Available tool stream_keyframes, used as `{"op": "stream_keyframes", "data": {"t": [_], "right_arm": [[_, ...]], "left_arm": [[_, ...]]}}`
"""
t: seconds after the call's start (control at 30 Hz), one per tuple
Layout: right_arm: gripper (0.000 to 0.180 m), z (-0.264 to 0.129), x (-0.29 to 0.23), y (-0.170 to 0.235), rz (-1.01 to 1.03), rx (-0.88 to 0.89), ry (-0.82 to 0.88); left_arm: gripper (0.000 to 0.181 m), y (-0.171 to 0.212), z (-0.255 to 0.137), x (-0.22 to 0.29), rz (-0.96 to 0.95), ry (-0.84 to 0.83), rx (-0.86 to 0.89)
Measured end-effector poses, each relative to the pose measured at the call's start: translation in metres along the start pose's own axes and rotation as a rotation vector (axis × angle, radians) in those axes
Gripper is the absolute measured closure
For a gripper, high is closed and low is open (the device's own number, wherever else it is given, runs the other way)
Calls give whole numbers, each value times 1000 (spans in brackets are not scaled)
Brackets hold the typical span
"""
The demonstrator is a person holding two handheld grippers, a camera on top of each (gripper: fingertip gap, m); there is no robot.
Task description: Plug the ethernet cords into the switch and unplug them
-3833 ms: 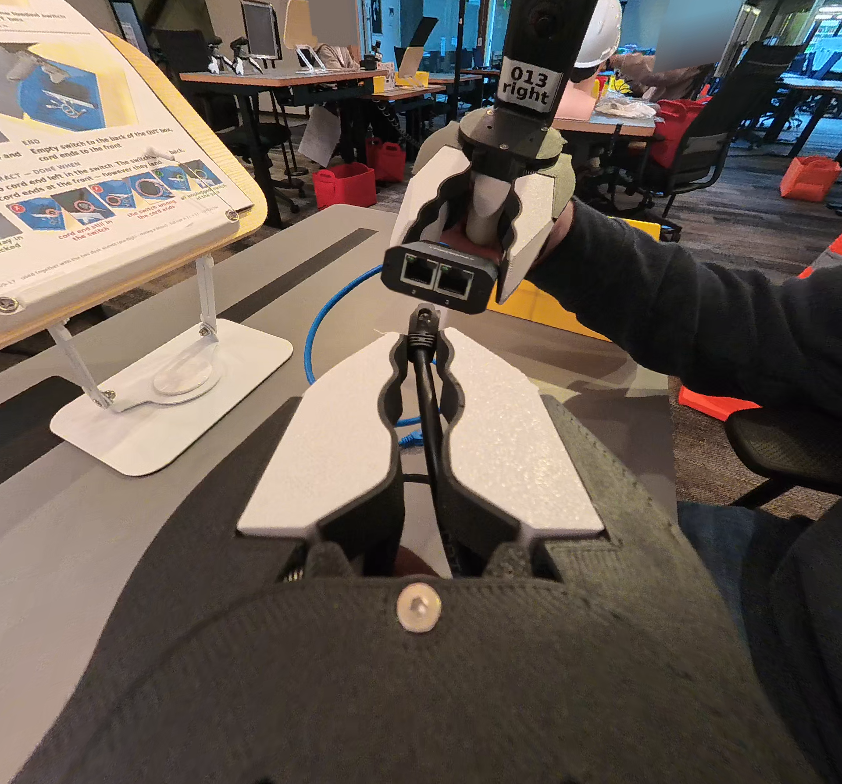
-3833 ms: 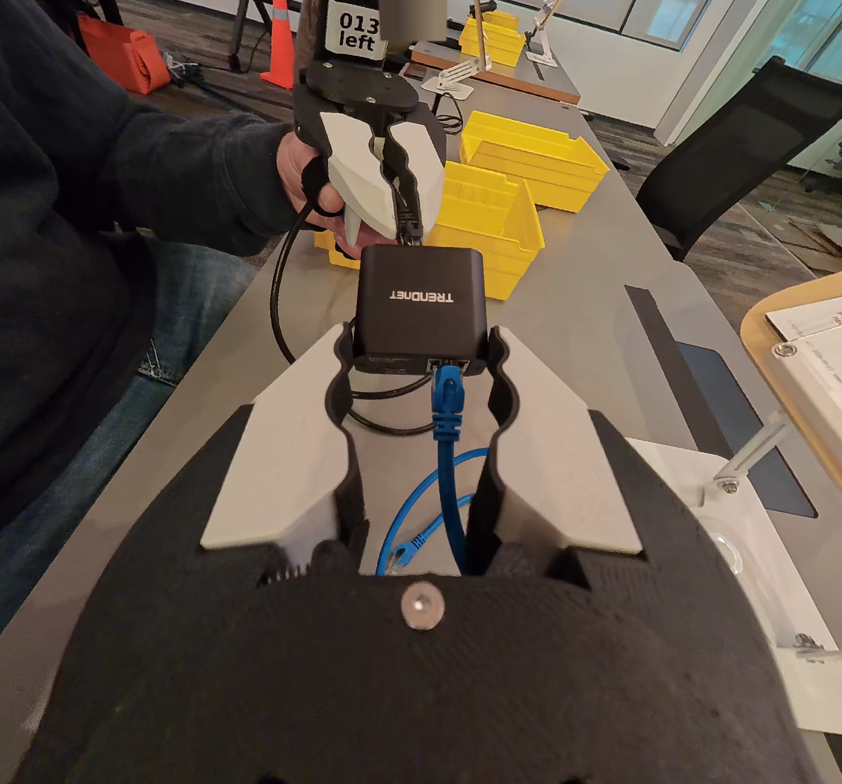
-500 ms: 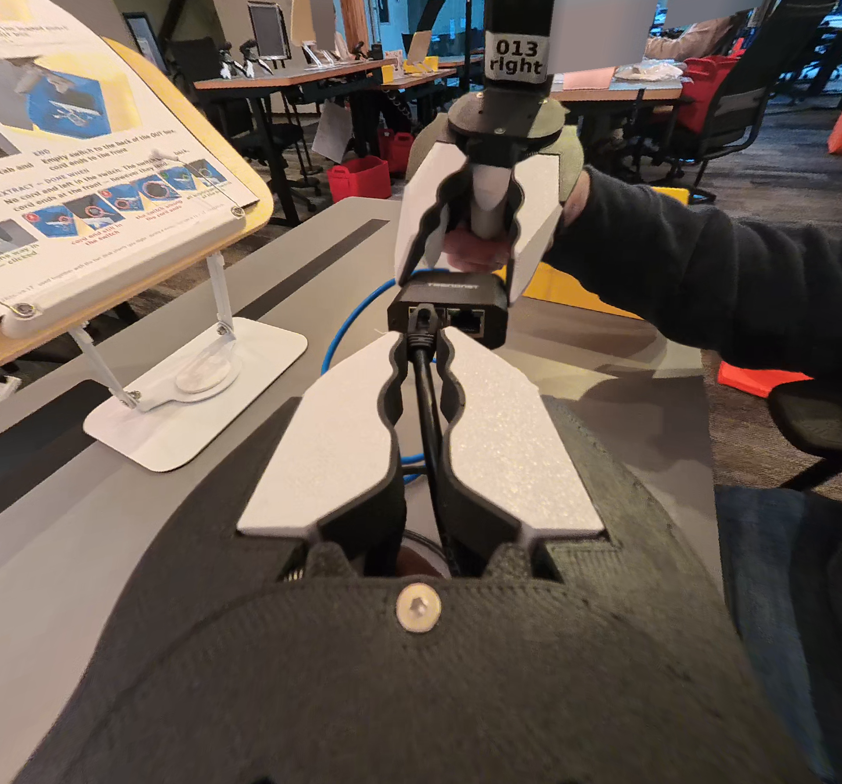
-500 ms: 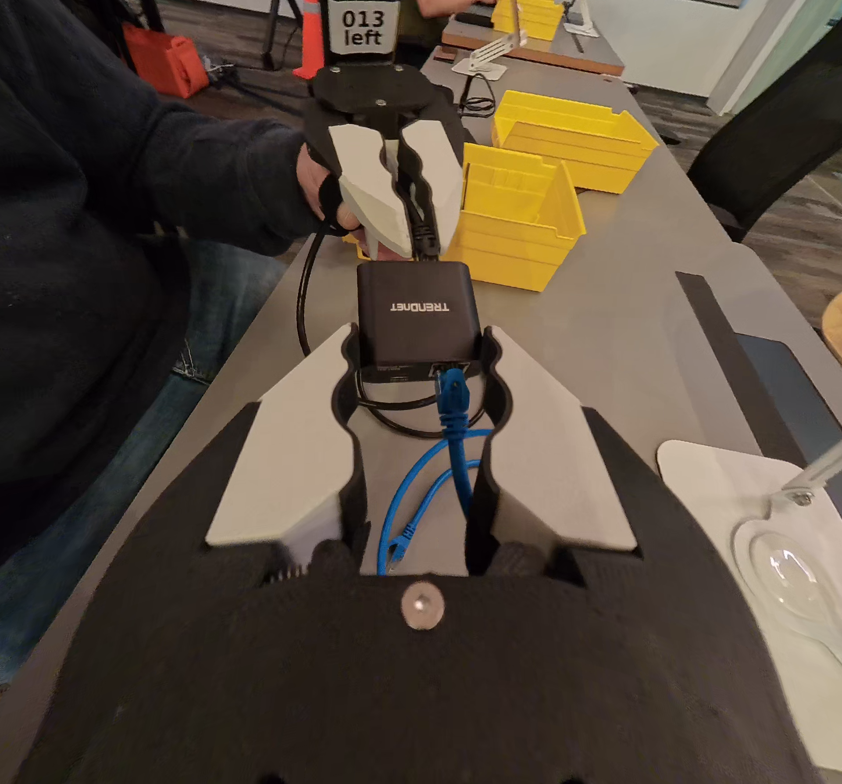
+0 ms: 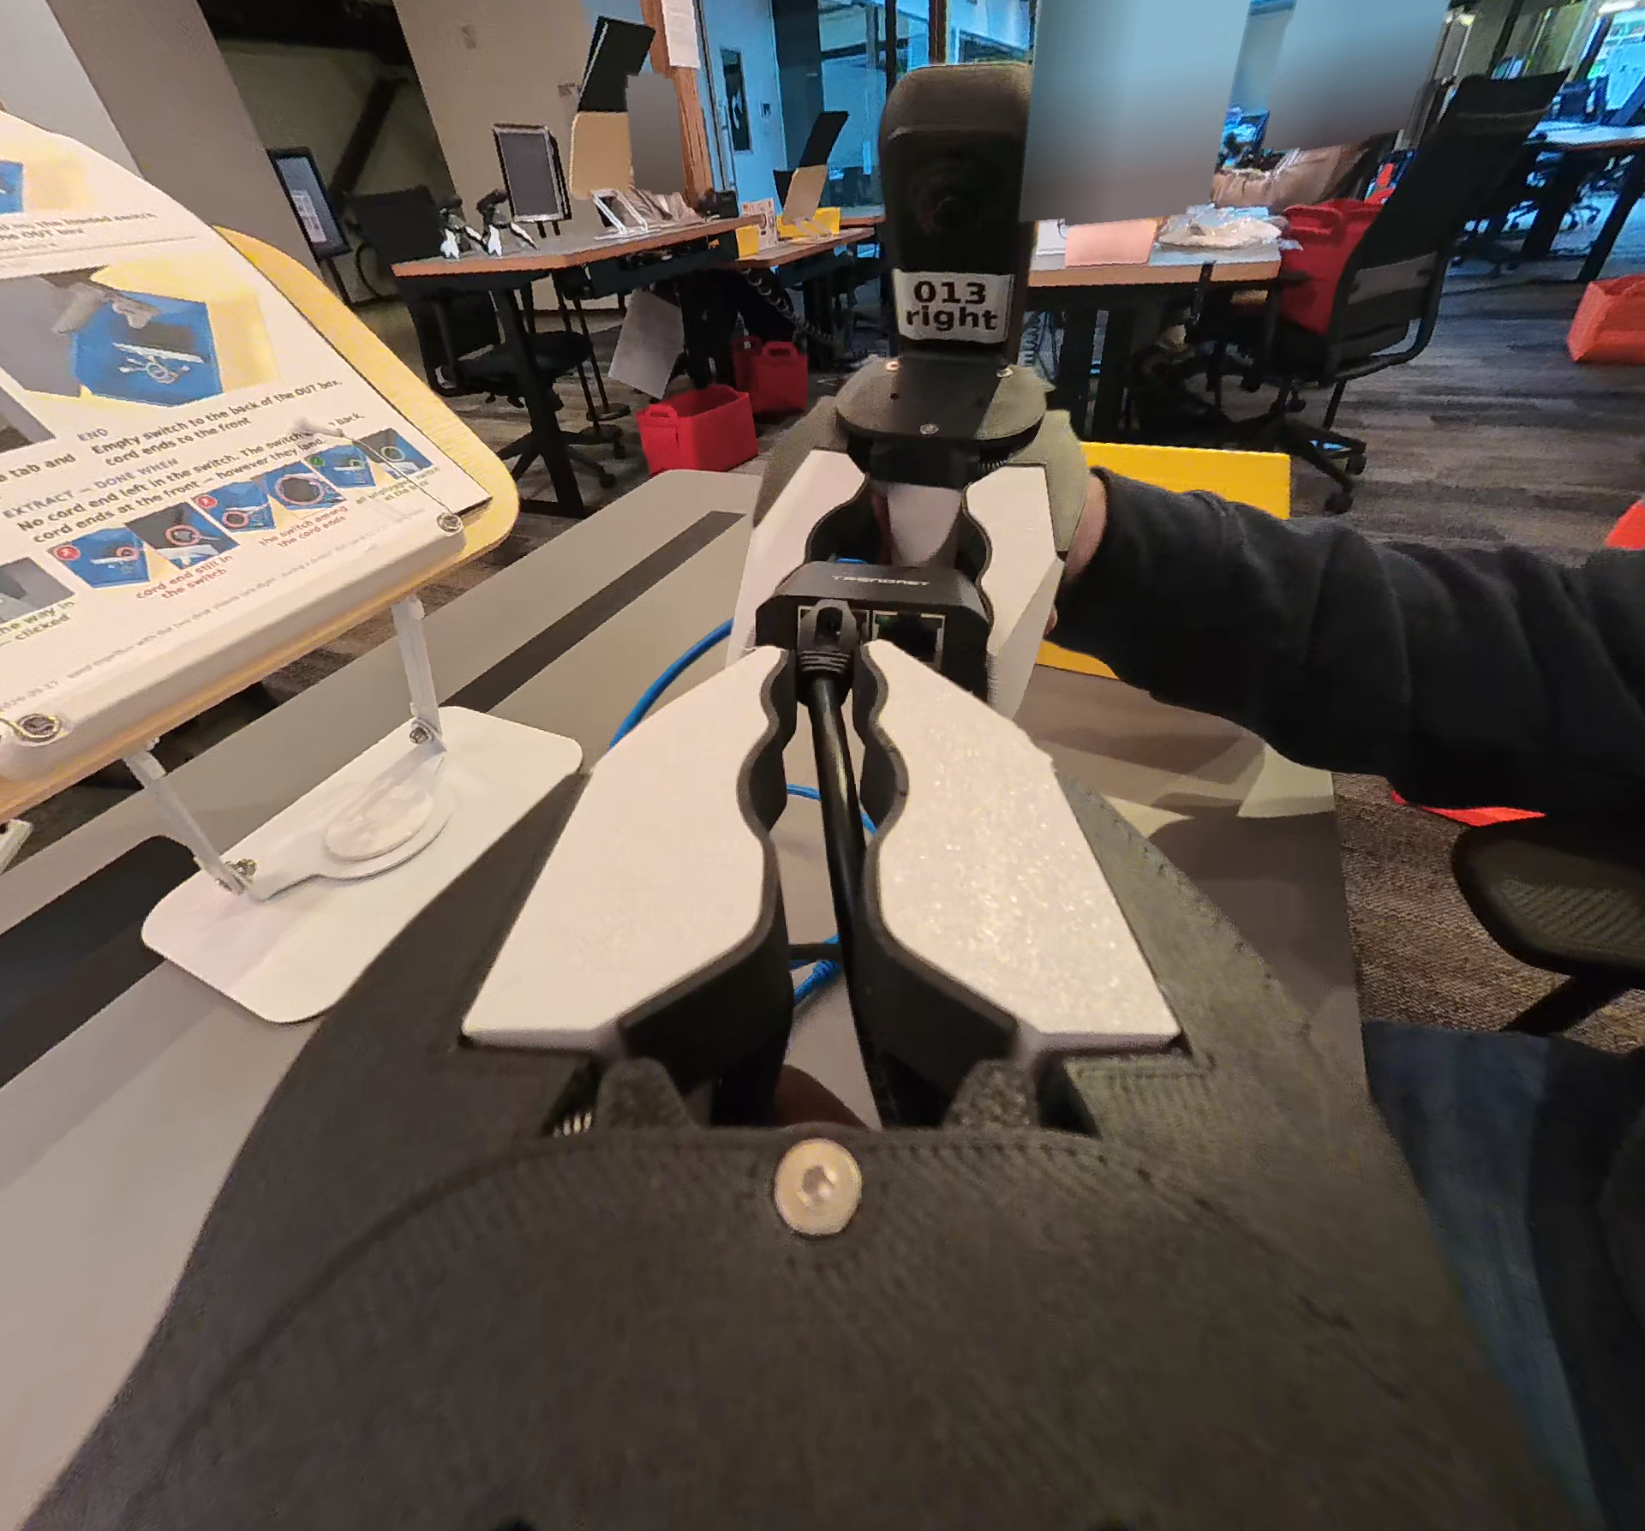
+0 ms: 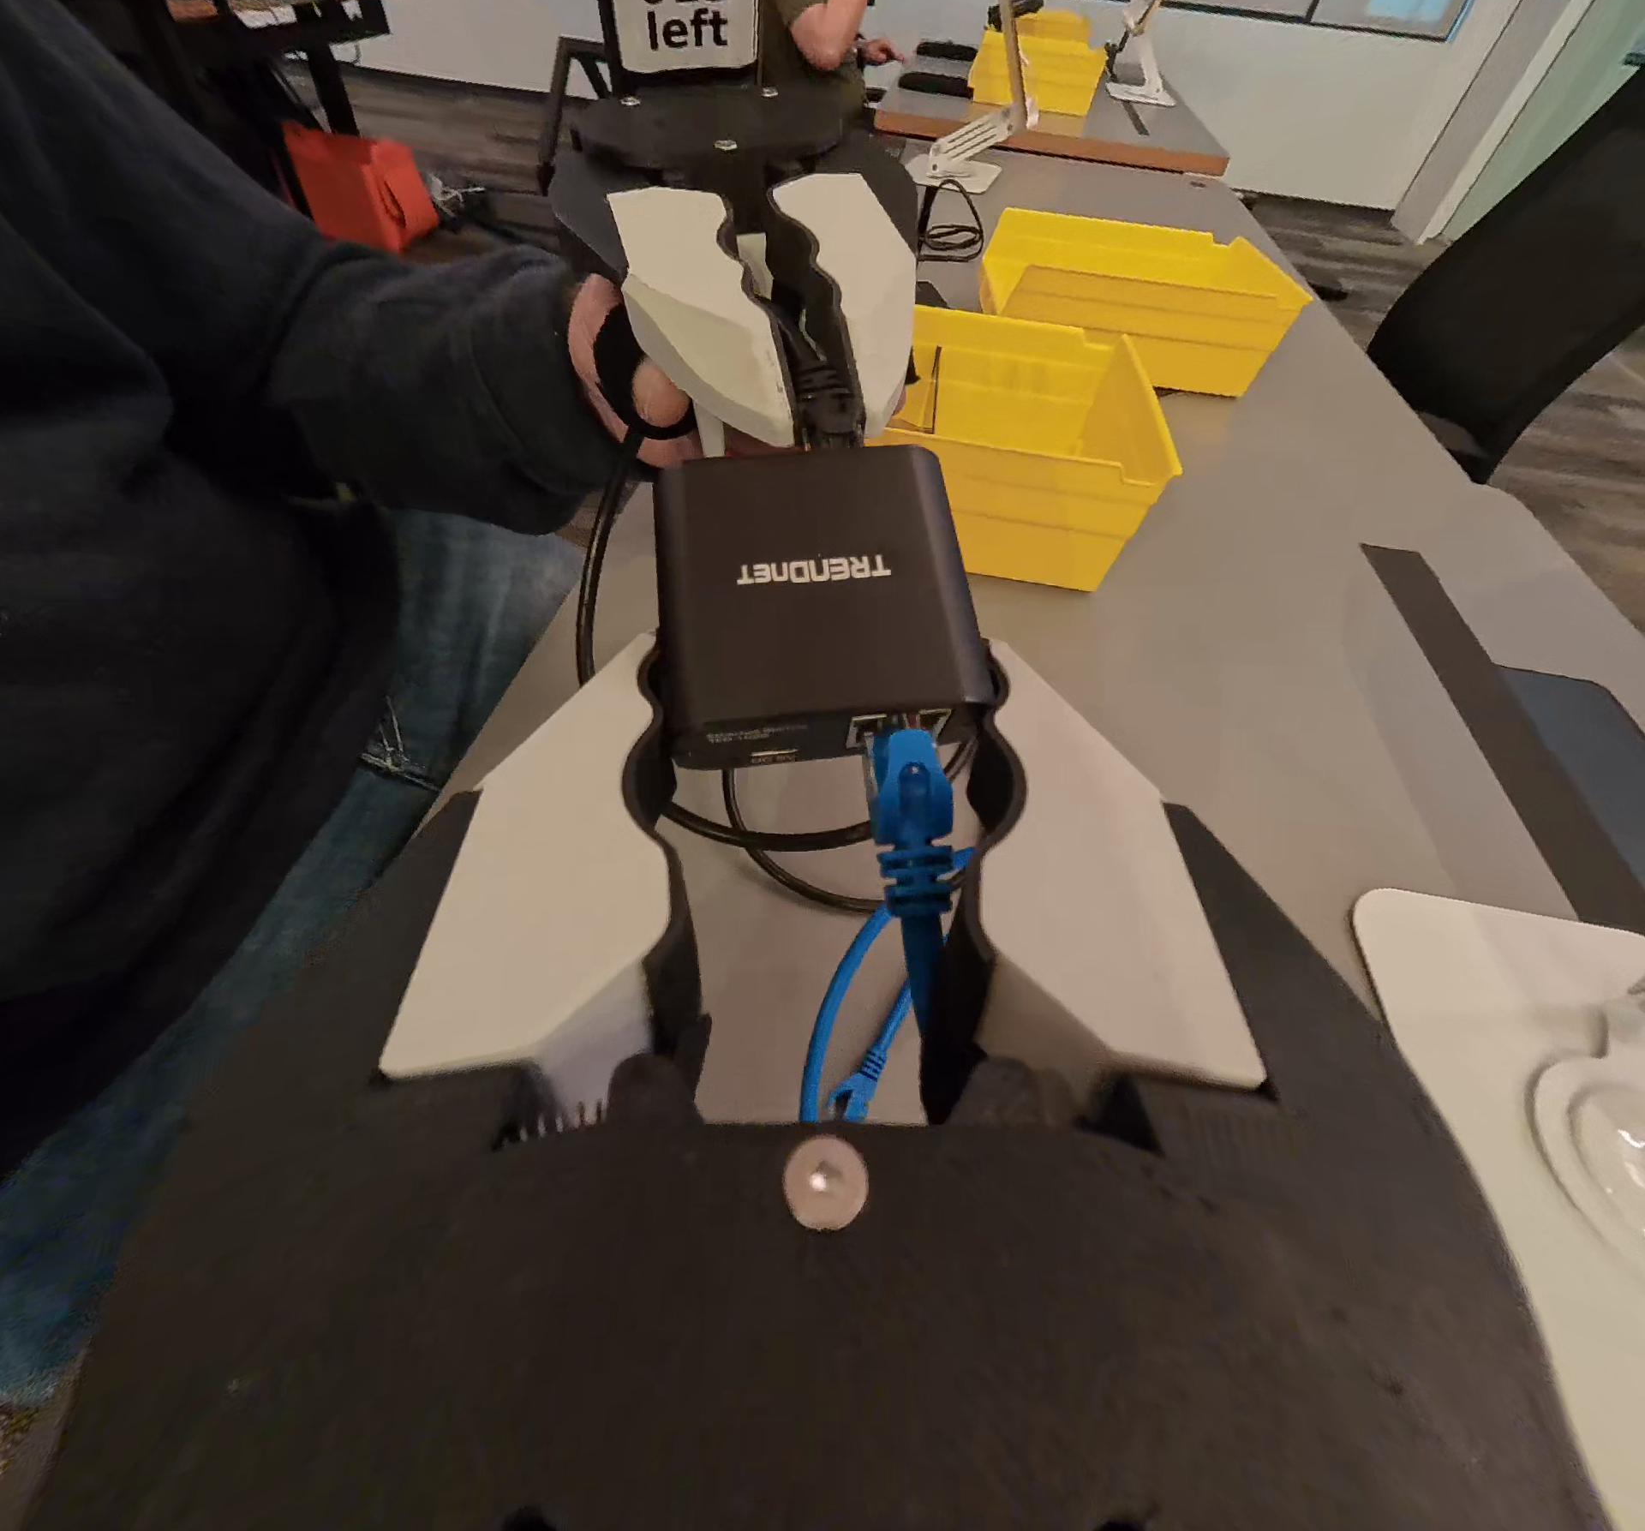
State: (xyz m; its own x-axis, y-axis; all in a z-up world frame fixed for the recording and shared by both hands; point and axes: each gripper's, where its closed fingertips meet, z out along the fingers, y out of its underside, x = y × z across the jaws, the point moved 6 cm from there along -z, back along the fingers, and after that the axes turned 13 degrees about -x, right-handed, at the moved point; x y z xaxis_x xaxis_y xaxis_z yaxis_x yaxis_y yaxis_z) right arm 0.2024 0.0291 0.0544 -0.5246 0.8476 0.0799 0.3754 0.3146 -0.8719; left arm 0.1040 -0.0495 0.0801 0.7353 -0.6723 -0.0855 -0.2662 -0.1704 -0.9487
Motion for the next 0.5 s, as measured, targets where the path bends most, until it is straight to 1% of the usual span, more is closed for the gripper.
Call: {"op": "stream_keyframes", "data": {"t": [0.2, 0.23, 0.3, 0.5], "right_arm": [[115, 0, 1, 0, -5, -42, 43], [115, -1, 2, 2, -4, -51, 53], [115, -2, 4, 4, 8, -55, 57], [115, -4, 5, 12, 28, -52, 58]], "left_arm": [[168, 3, 1, -3, -24, 9, -5], [163, 2, 0, -5, -27, -9, -1], [143, 2, -3, -11, -42, -51, -17], [137, -2, -23, -16, 25, -149, -68]]}}
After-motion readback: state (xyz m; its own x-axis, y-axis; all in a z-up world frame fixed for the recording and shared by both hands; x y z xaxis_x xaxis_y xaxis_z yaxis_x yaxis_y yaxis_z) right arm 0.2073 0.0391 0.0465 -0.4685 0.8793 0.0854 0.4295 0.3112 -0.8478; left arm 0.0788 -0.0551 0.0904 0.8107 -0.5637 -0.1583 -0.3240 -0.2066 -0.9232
